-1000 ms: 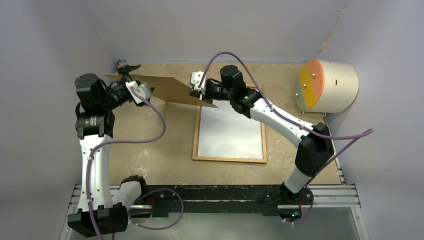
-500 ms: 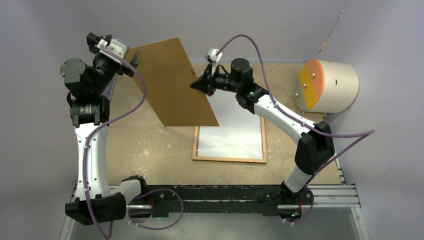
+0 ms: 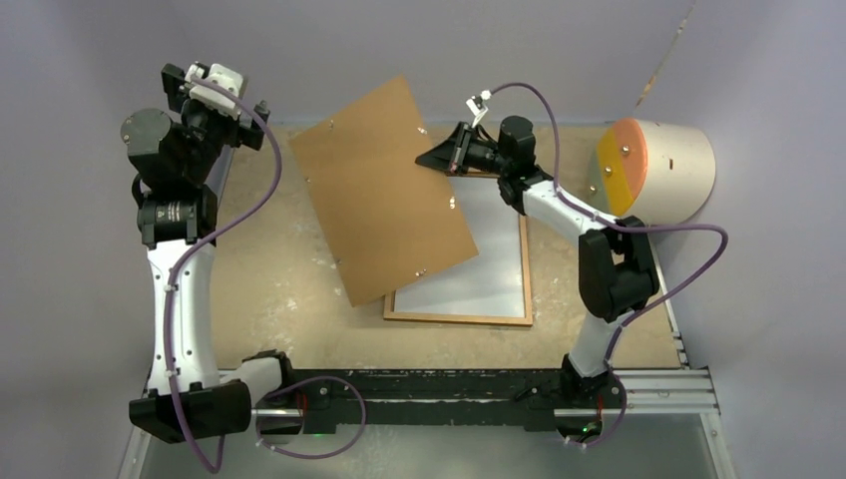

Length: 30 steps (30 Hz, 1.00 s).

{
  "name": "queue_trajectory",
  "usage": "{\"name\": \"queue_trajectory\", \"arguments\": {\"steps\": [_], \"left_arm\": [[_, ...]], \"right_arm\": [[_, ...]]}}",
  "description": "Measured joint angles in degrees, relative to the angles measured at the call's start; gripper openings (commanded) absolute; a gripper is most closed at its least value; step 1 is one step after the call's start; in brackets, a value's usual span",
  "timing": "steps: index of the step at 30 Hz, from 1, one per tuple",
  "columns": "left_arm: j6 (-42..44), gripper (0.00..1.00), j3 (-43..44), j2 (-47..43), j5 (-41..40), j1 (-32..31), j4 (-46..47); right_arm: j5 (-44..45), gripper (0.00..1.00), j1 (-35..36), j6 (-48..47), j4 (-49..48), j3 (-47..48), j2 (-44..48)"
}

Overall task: Put the photo into the frame
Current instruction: Turn over the photo frame item on the photo frame.

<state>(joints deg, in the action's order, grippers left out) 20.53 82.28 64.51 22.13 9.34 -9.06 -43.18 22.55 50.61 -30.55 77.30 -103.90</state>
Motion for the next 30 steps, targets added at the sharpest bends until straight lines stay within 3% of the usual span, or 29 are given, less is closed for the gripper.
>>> {"name": "queue_trajectory", "arguments": {"steps": [8, 14, 22, 30], "left_arm": [[3.3, 0.93, -2.3, 5.5, -2.1, 0.4, -6.9], [6.8, 0.96, -10.5, 9.5, 0.3, 0.4, -12.3], [9.9, 0.97, -16.6, 13.6, 5.7, -0.2, -15.9], [12.0, 0.97, -16.7, 16.0, 7.7, -0.8, -15.3]], "right_arm": [[-2.0, 0.00, -5.4, 14.4, -7.6, -10.9, 1.7], [-3.4, 0.00, -15.4, 18.7, -8.8, -25.1, 10.8], [-4.5, 0.00, -30.0, 12.0, -1.0, -29.2, 20.0], [-5.8, 0.00, -33.3, 4.1, 7.8, -29.5, 18.3]]}}
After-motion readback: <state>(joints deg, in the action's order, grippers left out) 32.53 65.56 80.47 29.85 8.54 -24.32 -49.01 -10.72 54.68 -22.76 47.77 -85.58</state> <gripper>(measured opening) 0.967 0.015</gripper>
